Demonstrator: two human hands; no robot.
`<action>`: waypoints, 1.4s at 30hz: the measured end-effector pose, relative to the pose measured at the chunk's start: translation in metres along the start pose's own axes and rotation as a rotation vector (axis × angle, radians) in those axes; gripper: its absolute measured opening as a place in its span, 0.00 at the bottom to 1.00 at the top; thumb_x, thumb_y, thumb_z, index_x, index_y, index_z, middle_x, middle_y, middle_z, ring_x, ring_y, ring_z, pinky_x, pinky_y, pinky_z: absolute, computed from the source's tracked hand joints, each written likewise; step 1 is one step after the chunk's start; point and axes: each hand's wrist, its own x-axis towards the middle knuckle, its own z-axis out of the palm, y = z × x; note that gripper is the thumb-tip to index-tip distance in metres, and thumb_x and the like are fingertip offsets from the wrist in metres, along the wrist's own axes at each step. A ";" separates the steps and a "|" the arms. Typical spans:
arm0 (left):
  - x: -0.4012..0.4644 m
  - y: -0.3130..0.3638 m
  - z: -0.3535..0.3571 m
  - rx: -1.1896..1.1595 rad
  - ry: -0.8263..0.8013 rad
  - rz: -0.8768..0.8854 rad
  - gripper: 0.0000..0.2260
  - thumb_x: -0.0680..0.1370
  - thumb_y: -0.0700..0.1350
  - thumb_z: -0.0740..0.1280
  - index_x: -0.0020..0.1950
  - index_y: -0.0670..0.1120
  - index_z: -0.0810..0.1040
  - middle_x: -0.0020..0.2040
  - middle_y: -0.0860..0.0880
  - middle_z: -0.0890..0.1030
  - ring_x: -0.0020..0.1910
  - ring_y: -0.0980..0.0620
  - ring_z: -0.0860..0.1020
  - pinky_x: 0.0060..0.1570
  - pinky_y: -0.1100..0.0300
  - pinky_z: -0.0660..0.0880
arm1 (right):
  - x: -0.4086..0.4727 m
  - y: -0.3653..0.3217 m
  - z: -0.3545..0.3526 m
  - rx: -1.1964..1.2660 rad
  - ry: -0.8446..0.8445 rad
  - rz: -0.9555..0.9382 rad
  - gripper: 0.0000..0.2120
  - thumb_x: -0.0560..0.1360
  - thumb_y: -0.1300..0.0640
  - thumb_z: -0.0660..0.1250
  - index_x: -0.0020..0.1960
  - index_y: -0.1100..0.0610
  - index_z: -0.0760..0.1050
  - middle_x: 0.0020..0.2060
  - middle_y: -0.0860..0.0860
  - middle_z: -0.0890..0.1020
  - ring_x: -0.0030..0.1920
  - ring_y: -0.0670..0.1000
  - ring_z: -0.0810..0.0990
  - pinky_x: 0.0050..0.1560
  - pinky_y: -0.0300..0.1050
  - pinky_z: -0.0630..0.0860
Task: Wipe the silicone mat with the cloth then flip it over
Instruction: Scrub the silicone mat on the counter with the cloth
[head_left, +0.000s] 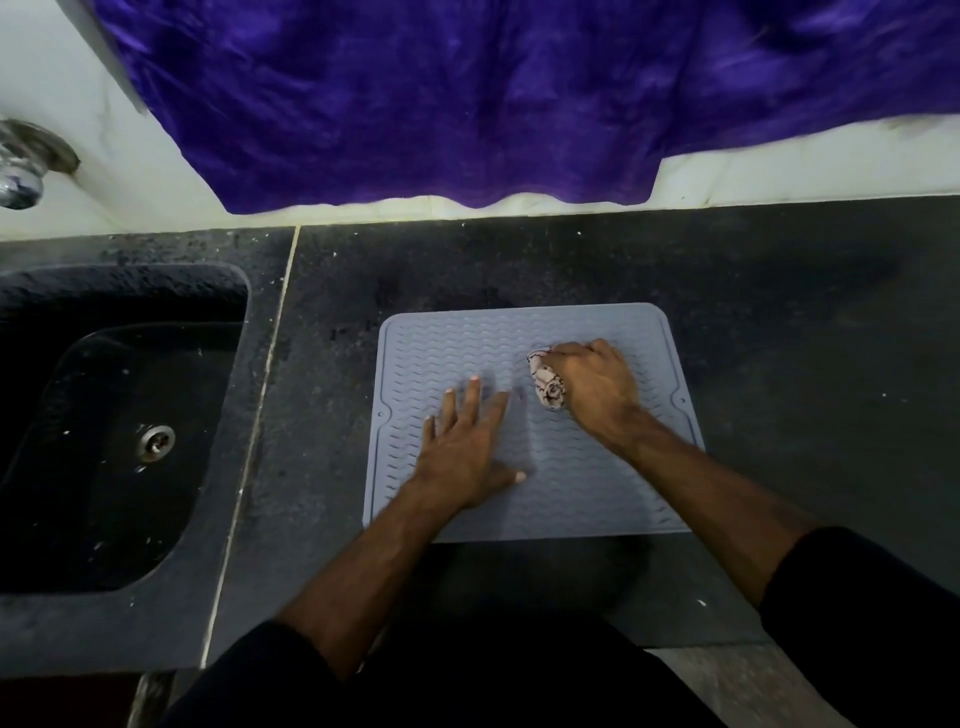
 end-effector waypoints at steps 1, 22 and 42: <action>0.004 0.007 0.001 0.008 -0.015 0.014 0.49 0.71 0.63 0.69 0.77 0.58 0.35 0.77 0.49 0.31 0.76 0.43 0.34 0.73 0.41 0.40 | 0.001 -0.002 -0.001 0.010 0.002 0.009 0.21 0.73 0.53 0.69 0.65 0.50 0.74 0.63 0.51 0.77 0.61 0.55 0.74 0.63 0.53 0.69; 0.019 0.009 0.019 0.082 -0.084 0.025 0.52 0.69 0.60 0.73 0.78 0.58 0.36 0.76 0.48 0.29 0.75 0.41 0.32 0.73 0.38 0.40 | -0.008 0.003 -0.011 0.051 0.042 0.015 0.16 0.78 0.50 0.63 0.65 0.51 0.73 0.63 0.51 0.77 0.62 0.55 0.74 0.64 0.51 0.67; 0.020 0.006 0.023 0.084 -0.074 0.033 0.53 0.69 0.61 0.73 0.77 0.57 0.34 0.76 0.48 0.28 0.75 0.40 0.32 0.73 0.37 0.41 | -0.021 0.022 0.000 -0.013 -0.018 -0.025 0.25 0.76 0.54 0.66 0.72 0.54 0.66 0.71 0.52 0.69 0.71 0.55 0.66 0.71 0.52 0.57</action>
